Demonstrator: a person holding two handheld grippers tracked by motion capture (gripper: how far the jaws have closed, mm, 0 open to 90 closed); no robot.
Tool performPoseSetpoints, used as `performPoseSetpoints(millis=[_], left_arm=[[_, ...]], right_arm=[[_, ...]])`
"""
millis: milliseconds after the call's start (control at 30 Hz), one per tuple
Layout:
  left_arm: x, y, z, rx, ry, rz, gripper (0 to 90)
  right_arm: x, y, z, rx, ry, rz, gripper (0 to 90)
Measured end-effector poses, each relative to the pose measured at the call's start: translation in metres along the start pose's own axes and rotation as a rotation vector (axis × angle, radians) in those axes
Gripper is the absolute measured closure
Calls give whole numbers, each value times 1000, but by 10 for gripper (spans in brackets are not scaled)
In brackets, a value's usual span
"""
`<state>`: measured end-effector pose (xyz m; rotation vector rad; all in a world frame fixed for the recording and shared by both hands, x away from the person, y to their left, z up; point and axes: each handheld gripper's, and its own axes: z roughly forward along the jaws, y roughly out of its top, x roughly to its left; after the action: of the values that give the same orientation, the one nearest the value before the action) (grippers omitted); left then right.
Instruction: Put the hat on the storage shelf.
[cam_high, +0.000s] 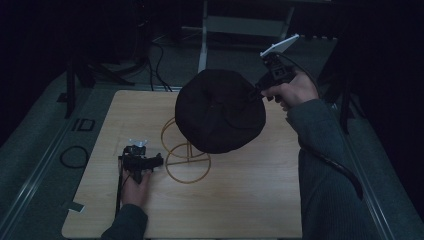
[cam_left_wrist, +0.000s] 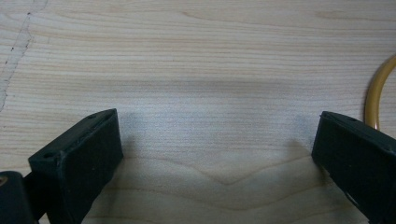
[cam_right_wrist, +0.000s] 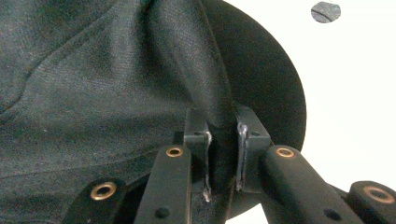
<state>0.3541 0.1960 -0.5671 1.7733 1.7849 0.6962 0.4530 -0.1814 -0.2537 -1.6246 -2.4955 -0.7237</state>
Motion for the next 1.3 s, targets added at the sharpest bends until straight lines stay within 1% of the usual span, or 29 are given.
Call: performPoseSetpoints(millis=[200, 567, 700, 900, 967, 1167, 1300], left_arm=[[0, 0, 0, 0, -1, -1, 12], [0, 0, 0, -2, 0, -4, 12], [0, 0, 0, -3, 1, -4, 12], [0, 0, 0, -2, 0, -2, 12], [0, 0, 0, -2, 0, -2, 12], [0, 0, 0, 0, 0, 0, 12], [0, 0, 0, -2, 0, -2, 12]], right_arm=[[11, 3, 1, 5, -2, -17, 781], [30, 10, 8, 16, 6, -50, 780], [38, 12, 15, 22, 21, -60, 780], [49, 16, 24, 36, 26, -82, 780], [52, 17, 28, 43, 27, -82, 780], [63, 18, 40, 69, 8, -110, 779], [67, 18, 47, 81, 0, -121, 779]])
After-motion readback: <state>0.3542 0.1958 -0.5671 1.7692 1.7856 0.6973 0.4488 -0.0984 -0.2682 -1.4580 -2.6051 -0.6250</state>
